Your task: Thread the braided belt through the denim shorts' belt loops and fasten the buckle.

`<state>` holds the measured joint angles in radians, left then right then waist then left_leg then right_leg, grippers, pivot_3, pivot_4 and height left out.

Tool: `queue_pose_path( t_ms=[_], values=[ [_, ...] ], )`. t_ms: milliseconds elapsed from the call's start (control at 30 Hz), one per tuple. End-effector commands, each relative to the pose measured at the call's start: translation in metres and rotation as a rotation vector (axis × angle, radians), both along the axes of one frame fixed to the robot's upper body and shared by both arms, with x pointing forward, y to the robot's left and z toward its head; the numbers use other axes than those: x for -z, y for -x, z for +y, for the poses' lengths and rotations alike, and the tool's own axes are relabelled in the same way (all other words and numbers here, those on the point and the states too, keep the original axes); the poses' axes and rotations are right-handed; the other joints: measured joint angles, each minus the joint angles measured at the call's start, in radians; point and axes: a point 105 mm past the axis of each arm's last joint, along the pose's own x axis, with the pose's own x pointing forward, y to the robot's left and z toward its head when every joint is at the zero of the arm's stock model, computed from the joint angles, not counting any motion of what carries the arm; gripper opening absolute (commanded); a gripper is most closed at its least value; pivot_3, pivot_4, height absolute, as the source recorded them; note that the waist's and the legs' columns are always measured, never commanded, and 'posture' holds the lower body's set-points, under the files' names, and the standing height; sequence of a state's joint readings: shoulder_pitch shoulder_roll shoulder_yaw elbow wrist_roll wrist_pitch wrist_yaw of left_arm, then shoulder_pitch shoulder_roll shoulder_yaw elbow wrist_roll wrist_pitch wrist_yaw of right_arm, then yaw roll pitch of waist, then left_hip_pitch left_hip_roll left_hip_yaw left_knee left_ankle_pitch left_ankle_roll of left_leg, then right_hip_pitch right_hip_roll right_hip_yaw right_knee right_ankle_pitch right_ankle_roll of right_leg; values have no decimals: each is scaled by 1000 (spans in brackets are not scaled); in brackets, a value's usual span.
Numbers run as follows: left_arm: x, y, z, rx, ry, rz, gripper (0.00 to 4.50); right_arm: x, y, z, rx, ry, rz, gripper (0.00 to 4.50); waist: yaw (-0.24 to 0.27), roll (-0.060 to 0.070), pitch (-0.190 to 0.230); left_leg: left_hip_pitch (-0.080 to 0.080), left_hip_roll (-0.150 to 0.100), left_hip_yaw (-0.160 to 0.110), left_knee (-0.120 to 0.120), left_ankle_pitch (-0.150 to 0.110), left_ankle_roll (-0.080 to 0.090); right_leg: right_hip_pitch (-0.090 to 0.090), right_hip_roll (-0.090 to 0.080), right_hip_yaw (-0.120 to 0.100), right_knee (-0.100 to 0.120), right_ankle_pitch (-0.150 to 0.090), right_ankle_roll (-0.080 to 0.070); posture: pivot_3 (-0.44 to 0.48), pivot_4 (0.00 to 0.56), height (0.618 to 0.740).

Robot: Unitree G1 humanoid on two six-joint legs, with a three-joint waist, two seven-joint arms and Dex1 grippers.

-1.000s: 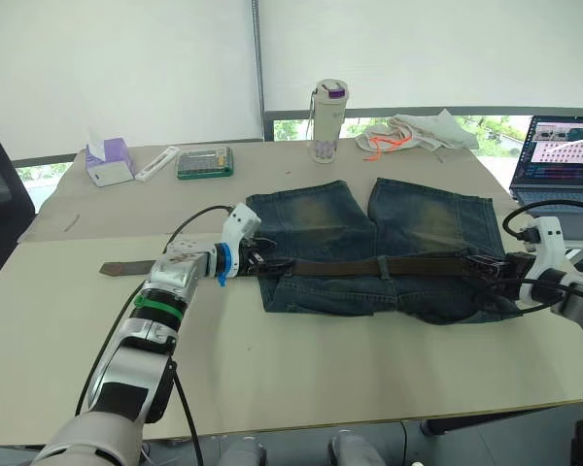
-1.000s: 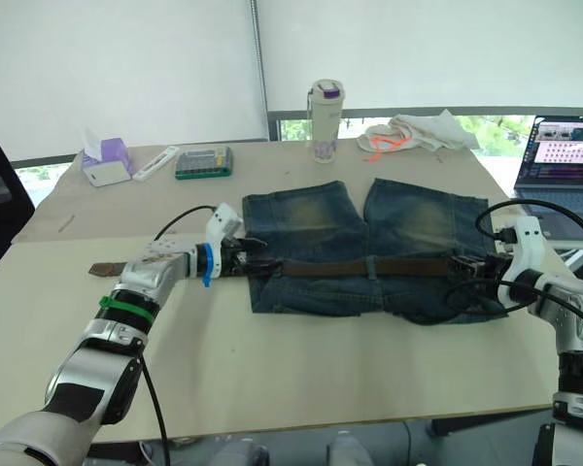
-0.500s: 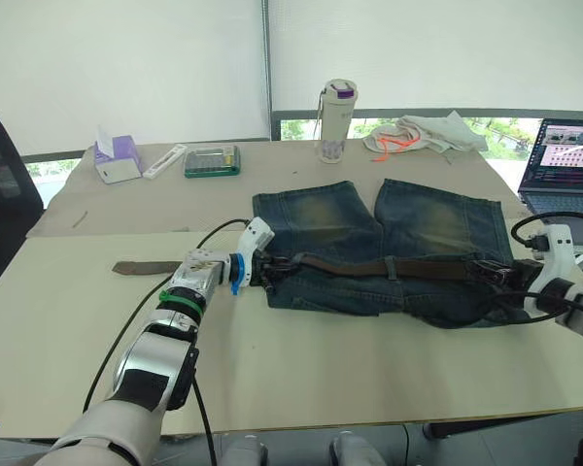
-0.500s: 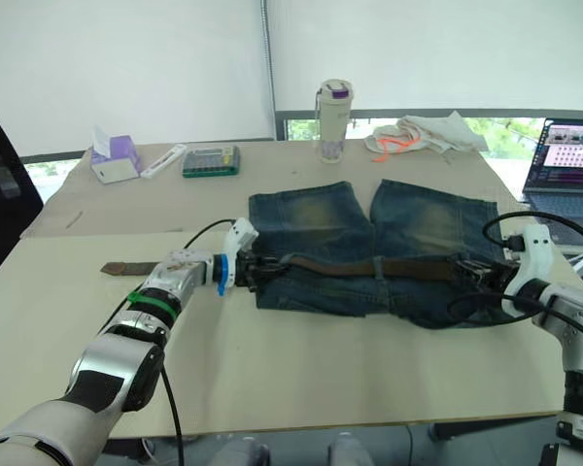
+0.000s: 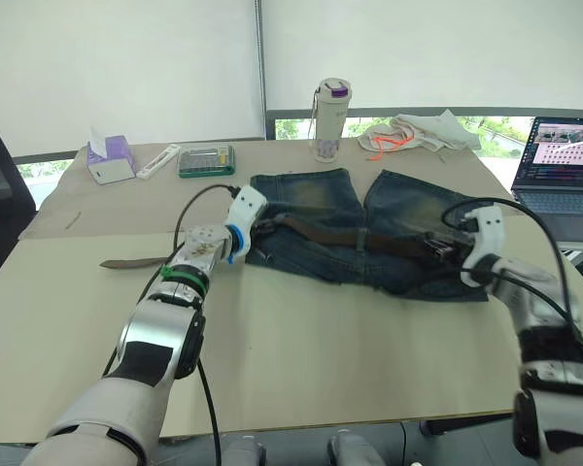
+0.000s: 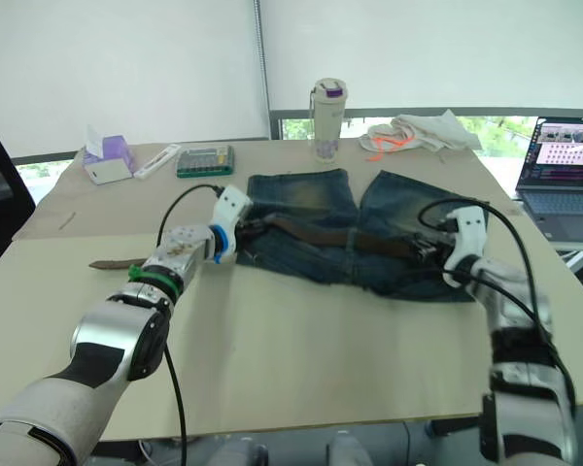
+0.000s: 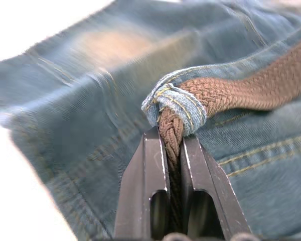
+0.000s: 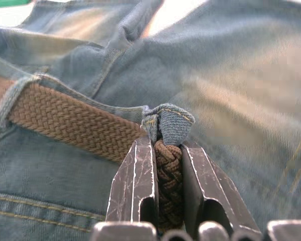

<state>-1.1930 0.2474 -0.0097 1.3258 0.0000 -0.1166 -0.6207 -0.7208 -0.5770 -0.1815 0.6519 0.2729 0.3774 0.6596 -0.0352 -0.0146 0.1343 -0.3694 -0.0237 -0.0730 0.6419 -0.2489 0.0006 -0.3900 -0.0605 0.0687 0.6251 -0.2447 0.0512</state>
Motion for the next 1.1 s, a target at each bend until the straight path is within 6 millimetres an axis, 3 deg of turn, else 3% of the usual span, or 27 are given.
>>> queue_pose_path(
  t_ms=[33, 167, 333, 400, 500, 600, 733, 867, 933, 1000, 1100],
  values=[
    [-47, -9, 0, -43, 41, -167, 0, -43, -19, -4, 47, 33, -253, 225, -1, 0, 0, 0, 0, 0, 0, 0, 0, 0, 0, 0, 0, 0, 0, 0, 150, 740],
    [-61, -5, 8, 11, 23, -253, 0, -58, -9, -13, -8, 192, -434, 225, 1, 0, 0, 0, -1, -1, 0, 0, 0, 0, -1, 0, 0, 0, 0, 0, 150, 740],
    [-56, 18, 23, 192, -155, -428, 0, -47, 34, -22, -184, 534, -623, 225, -4, 0, 0, 0, -1, 0, -1, 0, 0, 0, -1, 0, -1, 0, 0, 0, 150, 740],
    [-52, 28, 27, 242, -154, -481, 0, -33, 54, -20, -289, 703, -665, 225, -7, 0, 0, 0, -1, 0, -1, 0, 0, 1, -1, 0, -1, 0, 0, 0, 150, 740],
    [-28, 51, 27, 390, -295, -552, 0, -12, 88, -8, -500, 903, -760, 225, -11, 0, 0, 2, 0, 1, -1, 0, 0, 1, -1, 1, -1, 0, 0, 0, 150, 740],
    [7, 81, 40, 557, -486, -604, 0, 3, 125, 4, -706, 1047, -907, 225, -15, 0, 1, 3, 0, 2, -1, 0, 0, 1, 0, 2, -1, 0, 0, 0, 150, 740],
    [33, 104, 55, 682, -611, -597, 0, 19, 151, 11, -850, 1074, -942, 225, -13, -1, 1, 9, 2, 6, -4, -1, 2, 4, 0, 4, -2, -1, 0, 0, 150, 740],
    [63, 121, 76, 771, -710, -483, 0, 31, 169, 13, -929, 1062, -918, 225, -8, -2, 1, 10, 2, 8, -3, -1, 2, 5, -1, 6, -2, -1, -1, 0, 150, 740],
    [70, 121, 85, 744, -699, -404, 819, 40, 177, 10, -960, 1035, -866, 225, -7, -2, 1, 11, 2, 10, -3, -2, 3, 5, -1, 7, -2, -1, -1, 0, 150, 740],
    [75, 121, 95, 719, -675, -312, 1453, 45, 182, 2, -956, 1004, -804, 1260, -7, -2, 1, 13, 3, 11, -3, -2, 4, 6, 0, 7, -1, -1, -1, 0, 150, 740],
    [70, 115, 103, 645, -560, -215, 2456, 43, 185, -12, -926, 987, -732, 2251, -7, -2, 1, 13, 3, 13, -3, -3, 4, 6, 0, 7, -1, -2, -2, 0, 150, 740]
  ],
)
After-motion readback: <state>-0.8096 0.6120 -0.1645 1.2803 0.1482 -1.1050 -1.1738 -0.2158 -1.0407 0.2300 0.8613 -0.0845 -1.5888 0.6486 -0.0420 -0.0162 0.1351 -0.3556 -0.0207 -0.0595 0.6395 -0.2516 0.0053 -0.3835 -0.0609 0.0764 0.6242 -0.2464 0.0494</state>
